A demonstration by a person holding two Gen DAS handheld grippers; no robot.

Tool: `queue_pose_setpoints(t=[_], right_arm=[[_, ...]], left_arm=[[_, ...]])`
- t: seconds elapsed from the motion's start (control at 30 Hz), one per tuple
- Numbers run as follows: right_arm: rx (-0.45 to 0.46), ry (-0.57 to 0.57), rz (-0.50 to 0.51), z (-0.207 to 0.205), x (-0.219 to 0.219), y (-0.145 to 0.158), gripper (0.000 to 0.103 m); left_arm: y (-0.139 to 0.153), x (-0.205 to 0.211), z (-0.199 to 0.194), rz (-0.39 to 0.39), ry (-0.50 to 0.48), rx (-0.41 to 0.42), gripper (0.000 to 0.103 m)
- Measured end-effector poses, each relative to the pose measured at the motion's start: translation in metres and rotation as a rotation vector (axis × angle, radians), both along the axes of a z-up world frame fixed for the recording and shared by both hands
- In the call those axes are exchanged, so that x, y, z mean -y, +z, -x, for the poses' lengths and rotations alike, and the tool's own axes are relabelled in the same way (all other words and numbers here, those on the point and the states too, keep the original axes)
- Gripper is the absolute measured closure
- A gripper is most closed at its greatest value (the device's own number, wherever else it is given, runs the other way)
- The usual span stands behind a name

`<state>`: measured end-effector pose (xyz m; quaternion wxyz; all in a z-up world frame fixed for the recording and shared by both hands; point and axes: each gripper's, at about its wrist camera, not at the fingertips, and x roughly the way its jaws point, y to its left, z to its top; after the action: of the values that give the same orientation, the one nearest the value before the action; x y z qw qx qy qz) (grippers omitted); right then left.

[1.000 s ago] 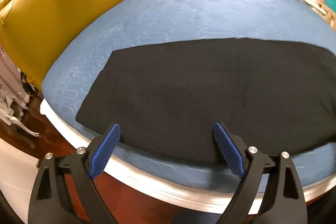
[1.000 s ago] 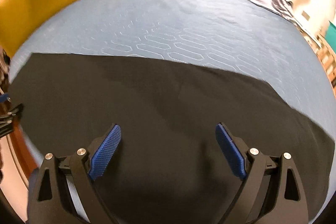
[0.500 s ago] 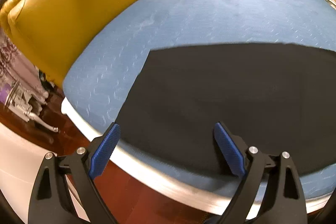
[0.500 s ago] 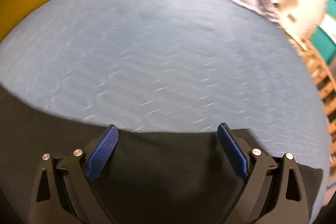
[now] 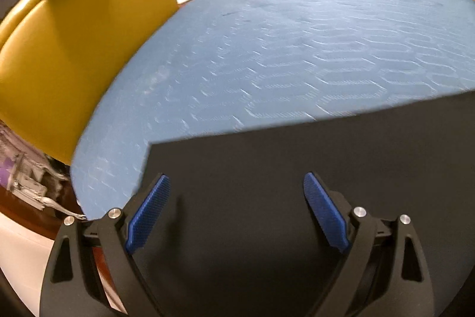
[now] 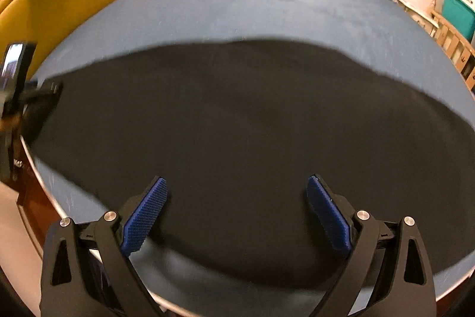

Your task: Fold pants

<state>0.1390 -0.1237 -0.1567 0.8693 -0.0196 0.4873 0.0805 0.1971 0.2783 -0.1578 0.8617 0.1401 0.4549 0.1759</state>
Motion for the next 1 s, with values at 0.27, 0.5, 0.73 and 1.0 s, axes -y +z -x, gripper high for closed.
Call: queue_pose_setpoints(t=[0.27, 0.5, 0.73, 1.0], right_arm=[[-0.001, 0.045, 0.049, 0.030, -0.004, -0.001, 0.012], [0.007, 0.032, 0.042, 0.050, 0.017, 0.021, 0.012], [0.048, -0.018, 0.030, 0.027, 0.020, 0.041, 0.012], [0.038, 0.051, 0.054, -0.014, -0.007, 0.031, 0.012]], left_arm=[[0.030, 0.006, 0.007, -0.006, 0.002, 0.033, 0.012], [0.037, 0.047, 0.039, 0.075, -0.082, 0.031, 0.012], [-0.001, 0.078, 0.053, 0.117, -0.149, -0.043, 0.010], [-0.004, -0.017, 0.059, 0.082, -0.047, 0.010, 0.005]])
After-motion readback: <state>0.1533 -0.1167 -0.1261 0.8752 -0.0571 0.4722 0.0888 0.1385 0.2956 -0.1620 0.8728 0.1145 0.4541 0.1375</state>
